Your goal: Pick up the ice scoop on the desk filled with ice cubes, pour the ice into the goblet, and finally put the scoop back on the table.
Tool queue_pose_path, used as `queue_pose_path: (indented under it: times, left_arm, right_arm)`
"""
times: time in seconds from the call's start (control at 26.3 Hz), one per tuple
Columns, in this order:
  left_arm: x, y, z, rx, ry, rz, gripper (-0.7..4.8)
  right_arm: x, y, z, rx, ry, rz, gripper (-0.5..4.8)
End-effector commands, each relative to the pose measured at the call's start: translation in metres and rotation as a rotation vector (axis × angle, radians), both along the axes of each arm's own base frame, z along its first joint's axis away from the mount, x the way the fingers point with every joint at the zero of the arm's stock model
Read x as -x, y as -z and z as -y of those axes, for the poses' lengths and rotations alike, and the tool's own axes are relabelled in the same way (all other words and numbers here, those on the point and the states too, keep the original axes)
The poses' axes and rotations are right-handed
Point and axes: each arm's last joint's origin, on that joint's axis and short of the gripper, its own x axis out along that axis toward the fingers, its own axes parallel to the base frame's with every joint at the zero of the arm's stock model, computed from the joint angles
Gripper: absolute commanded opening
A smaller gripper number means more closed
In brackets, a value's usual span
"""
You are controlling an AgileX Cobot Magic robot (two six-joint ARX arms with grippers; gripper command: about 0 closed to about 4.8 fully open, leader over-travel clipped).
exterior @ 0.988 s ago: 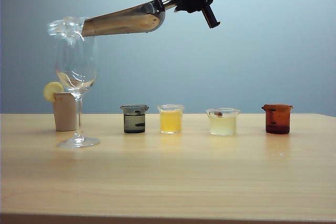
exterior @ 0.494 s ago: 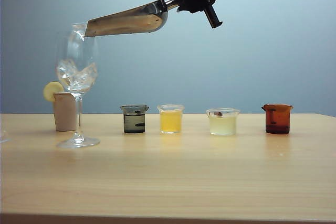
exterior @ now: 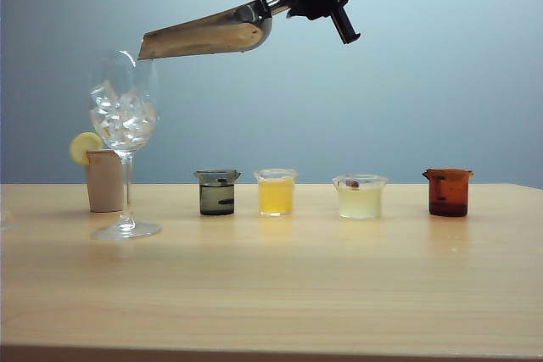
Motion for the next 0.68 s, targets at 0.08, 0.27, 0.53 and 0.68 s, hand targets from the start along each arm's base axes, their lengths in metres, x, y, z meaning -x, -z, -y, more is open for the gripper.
queue_pose_path:
  times: [0.08,0.27,0.53,0.68]
  left_arm:
    - [0.001,-0.002,0.0,0.0,0.001,0.012,-0.05]
    - [0.001,-0.002,0.0,0.0,0.0,0.013,-0.05]
    - [0.0,-0.002,-0.001,-0.004,-0.018,0.018,-0.05]
    - [0.0,-0.003,-0.001,-0.003,-0.018,0.023,-0.05]
  right_arm:
    - [0.001,-0.012,0.004,-0.044,-0.019,0.04,-0.06]
    - [-0.002,-0.017,0.017,-0.141,-0.082,0.004,-0.06]
    - [-0.004,-0.037,0.053,-0.184,-0.104,0.032,-0.06]
    - [-0.005,-0.046,0.084,-0.166,-0.072,0.048,-0.06]
